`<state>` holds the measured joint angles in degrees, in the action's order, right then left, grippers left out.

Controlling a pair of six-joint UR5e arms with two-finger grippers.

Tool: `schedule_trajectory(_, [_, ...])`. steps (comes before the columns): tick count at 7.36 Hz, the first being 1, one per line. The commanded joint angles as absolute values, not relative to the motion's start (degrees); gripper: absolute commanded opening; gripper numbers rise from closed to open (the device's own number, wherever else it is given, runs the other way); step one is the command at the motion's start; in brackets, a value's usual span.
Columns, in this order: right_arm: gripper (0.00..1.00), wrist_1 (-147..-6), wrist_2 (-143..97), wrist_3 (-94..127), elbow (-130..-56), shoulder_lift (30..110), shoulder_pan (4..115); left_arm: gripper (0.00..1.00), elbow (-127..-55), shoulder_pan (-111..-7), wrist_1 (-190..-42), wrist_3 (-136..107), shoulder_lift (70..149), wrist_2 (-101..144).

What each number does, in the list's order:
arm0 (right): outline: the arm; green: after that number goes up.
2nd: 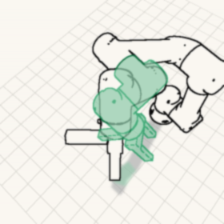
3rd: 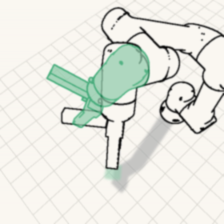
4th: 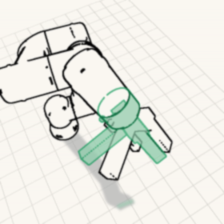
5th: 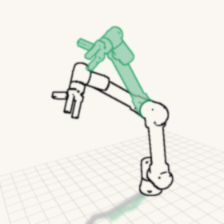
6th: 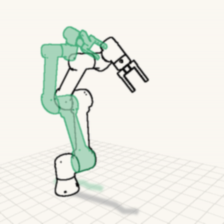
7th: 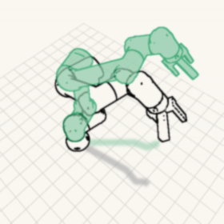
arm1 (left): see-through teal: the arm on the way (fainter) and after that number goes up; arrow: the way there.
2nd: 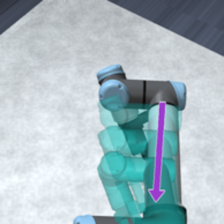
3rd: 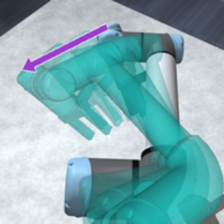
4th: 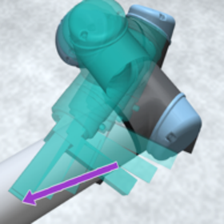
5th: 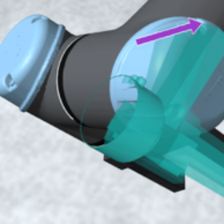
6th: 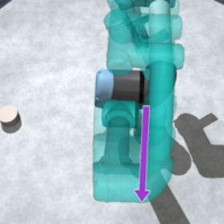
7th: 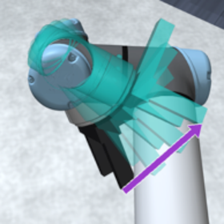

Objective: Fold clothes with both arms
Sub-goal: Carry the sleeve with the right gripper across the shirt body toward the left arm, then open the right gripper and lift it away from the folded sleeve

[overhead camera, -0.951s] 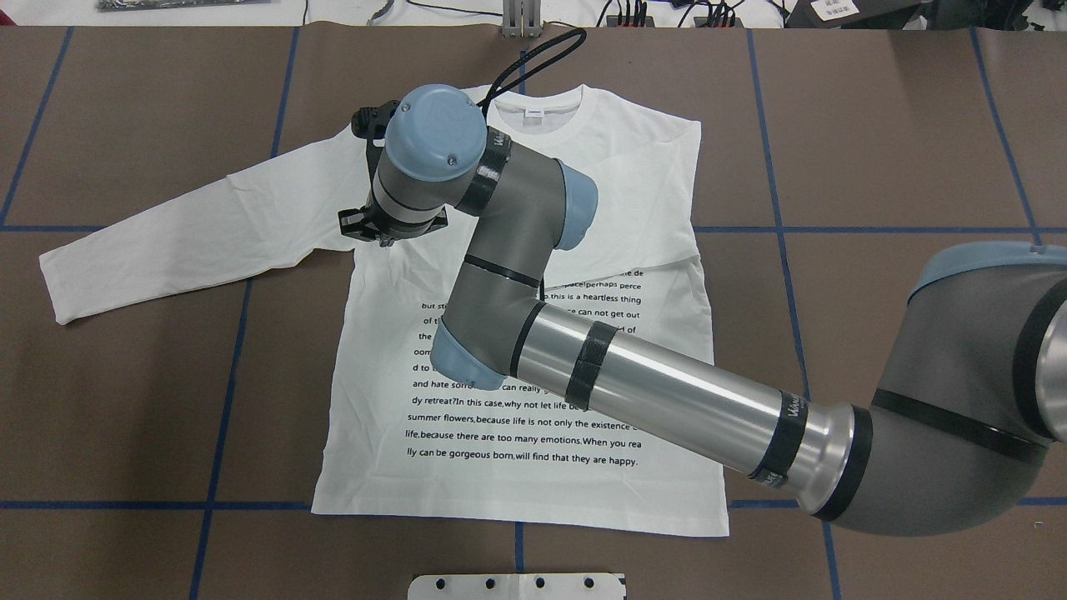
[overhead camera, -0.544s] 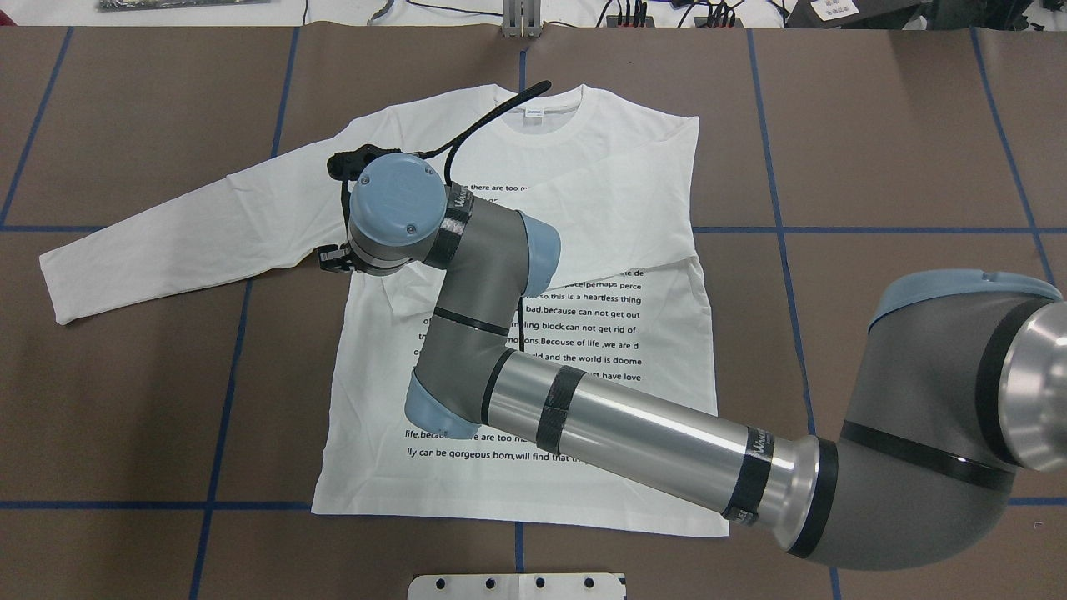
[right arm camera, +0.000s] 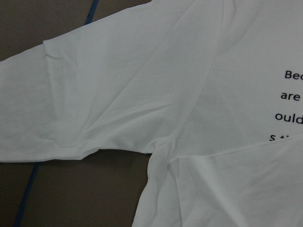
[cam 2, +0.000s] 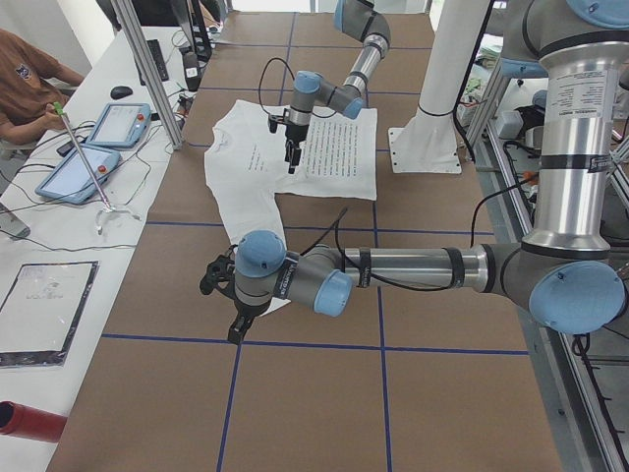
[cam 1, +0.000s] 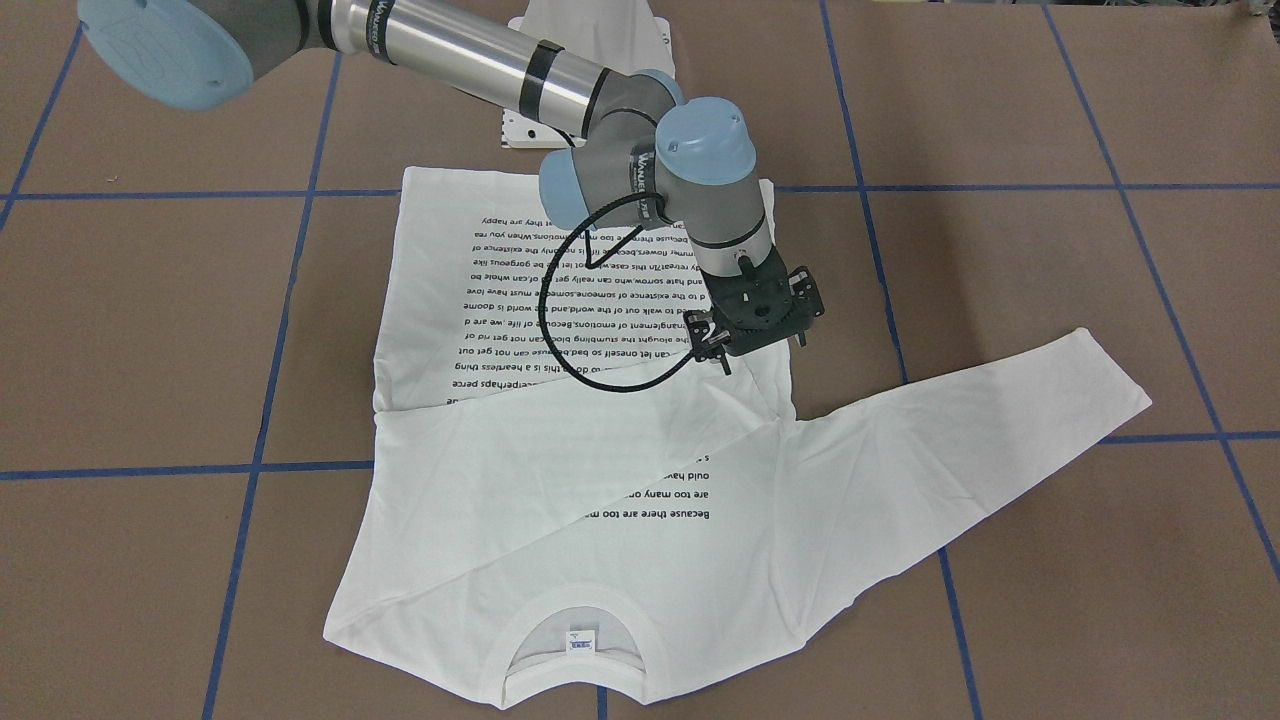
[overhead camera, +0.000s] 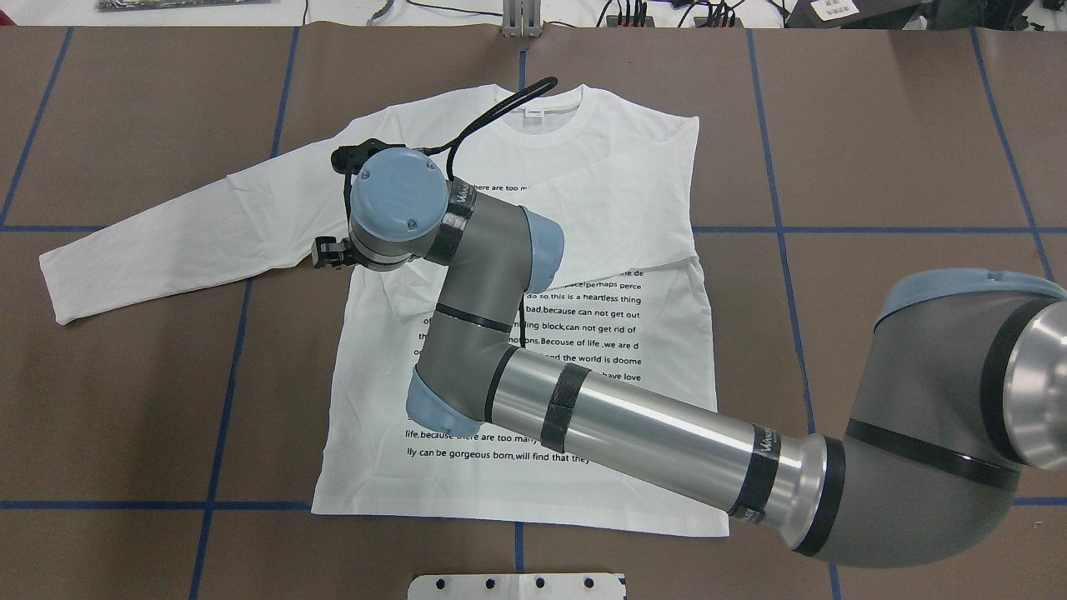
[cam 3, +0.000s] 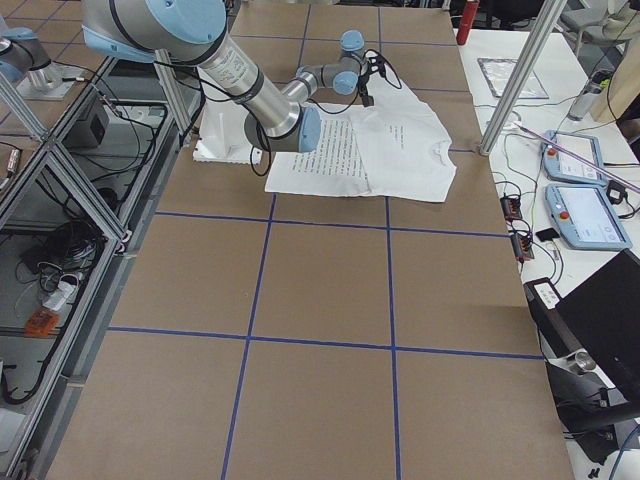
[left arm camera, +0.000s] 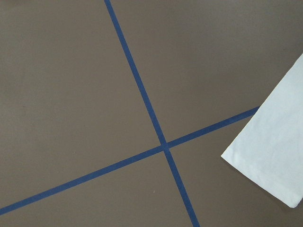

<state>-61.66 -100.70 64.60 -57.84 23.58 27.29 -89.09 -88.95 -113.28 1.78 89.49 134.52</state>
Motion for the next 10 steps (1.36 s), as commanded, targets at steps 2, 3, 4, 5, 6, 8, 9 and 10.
schedule_trajectory(2, [1.00, -79.94, -111.49, 63.11, -73.86, 33.27, 36.35, 1.00, -89.21, -83.51, -126.43, -19.63, 87.55, 134.12])
schedule_trajectory(3, [1.00, -82.76, -113.88, 58.93, -79.92, 38.79, 38.65, 1.00, -89.21, -81.23, -131.69, -26.04, 86.15, 133.16])
schedule_trajectory(4, [1.00, -86.10, -115.39, 55.67, -85.11, 43.37, 41.28, 1.00, -89.30, -77.38, -136.10, -33.41, 84.83, 130.54])
schedule_trajectory(5, [1.00, -88.92, -118.62, 51.55, -88.04, 46.20, 44.18, 1.00, -90.17, -74.30, -140.06, -41.49, 83.77, 128.69])
schedule_trajectory(6, [1.00, -91.38, -120.04, 48.28, -91.72, 49.80, 46.04, 1.00, -92.96, -70.70, -140.27, -46.62, 82.54, 125.45])
schedule_trajectory(8, [1.00, -92.02, -120.93, 44.05, -97.53, 57.44, 48.68, 1.00, -94.57, -67.16, -140.19, -50.44, 82.09, 121.64])
schedule_trajectory(9, [1.00, -92.28, -121.11, 41.68, -99.91, 61.05, 49.47, 1.00, -94.57, -66.10, -140.10, -50.71, 82.09, 119.55])
schedule_trajectory(10, [1.00, -92.37, -121.20, 40.01, -102.54, 65.00, 49.83, 1.00, -94.05, -65.40, -140.01, -50.54, 82.09, 117.88])
